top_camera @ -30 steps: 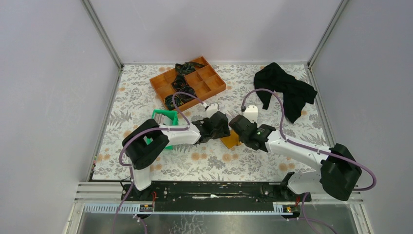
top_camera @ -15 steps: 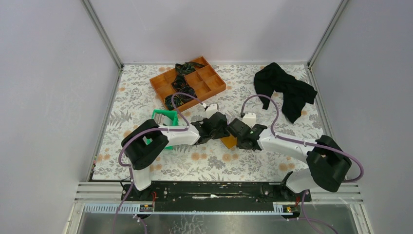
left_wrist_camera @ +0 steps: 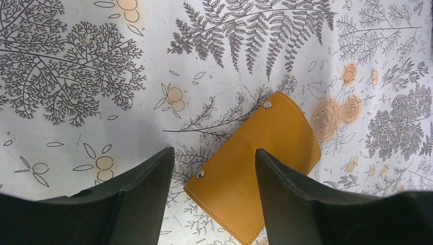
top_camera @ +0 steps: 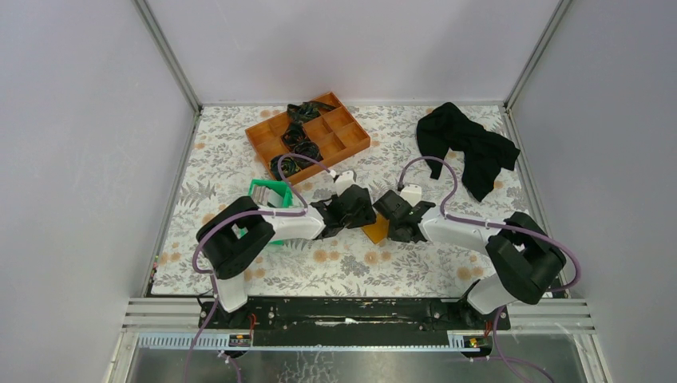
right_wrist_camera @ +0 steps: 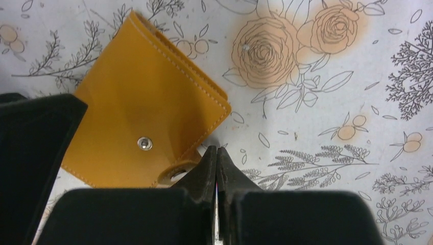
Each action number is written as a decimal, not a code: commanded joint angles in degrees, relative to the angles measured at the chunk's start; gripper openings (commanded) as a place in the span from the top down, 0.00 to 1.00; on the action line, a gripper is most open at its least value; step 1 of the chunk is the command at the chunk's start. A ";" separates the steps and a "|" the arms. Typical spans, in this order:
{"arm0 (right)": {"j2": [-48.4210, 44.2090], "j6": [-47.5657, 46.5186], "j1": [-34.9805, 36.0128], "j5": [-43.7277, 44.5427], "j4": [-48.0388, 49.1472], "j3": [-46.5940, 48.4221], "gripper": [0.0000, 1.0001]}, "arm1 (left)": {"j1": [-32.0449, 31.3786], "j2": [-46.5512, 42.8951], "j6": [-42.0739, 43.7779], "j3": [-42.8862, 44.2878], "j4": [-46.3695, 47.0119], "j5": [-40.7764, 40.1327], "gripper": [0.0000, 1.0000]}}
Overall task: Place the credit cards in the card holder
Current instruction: Close the card holder at the center of the board.
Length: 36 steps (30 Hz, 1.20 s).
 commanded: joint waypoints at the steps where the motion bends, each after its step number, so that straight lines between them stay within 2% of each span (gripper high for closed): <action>1: 1.53 -1.76 -1.81 -0.91 3.69 -0.03 1.00 | -1.18 5.75 -2.16 -5.89 -14.61 7.99 0.32; 8: 3.34 -3.30 -3.00 -4.10 6.86 -0.20 1.00 | -1.92 5.28 -3.32 -6.87 -14.50 8.28 0.33; 19: 7.26 -5.39 -4.63 -4.14 7.77 3.19 1.00 | -2.94 2.94 -5.41 -9.92 -14.20 8.61 0.33; 36: 15.77 -11.86 -7.57 -5.40 8.75 11.18 1.00 | -4.89 0.59 -7.82 -13.49 -13.47 8.50 0.33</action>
